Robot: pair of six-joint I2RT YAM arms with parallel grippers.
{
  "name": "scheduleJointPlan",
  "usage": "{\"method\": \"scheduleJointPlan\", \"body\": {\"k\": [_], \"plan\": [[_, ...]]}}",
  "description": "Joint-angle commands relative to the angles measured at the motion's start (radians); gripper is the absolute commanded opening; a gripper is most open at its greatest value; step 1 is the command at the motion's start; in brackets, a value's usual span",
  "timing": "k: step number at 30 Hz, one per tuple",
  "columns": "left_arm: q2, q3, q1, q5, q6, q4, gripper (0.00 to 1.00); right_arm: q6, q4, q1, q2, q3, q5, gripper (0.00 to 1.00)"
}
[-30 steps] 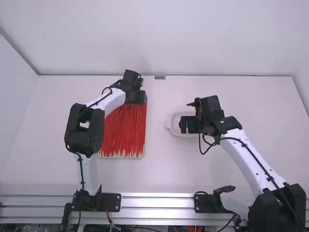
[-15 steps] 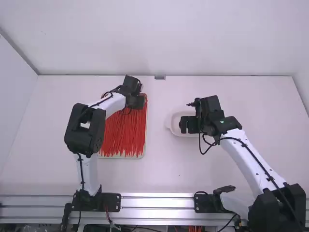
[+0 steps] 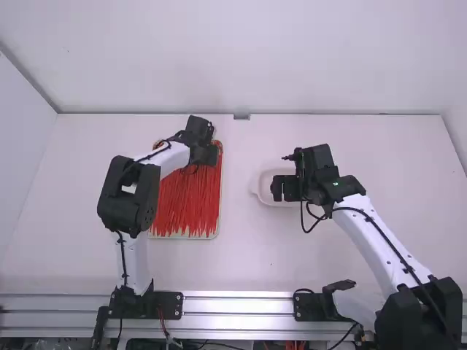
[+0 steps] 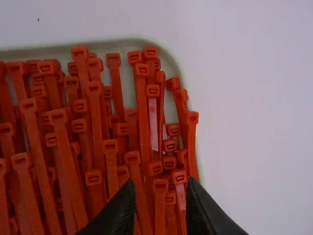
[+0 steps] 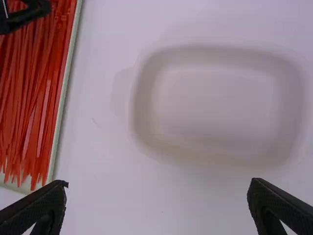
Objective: Fasten the cable tie
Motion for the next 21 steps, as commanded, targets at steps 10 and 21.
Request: {"method": "scheduleJointPlan", "body": {"k": [10,21], "plan": [[0.006,-0.041,0.002,0.000,-0.021,0.032,0.25,0.006,-0.001,0.005,0.006,0.032,0.001,0.99],[0.006,-0.042,0.002,-0.001,-0.021,0.058,0.23,0.010,-0.001,0.004,0.006,0.032,0.001,0.98]]}}
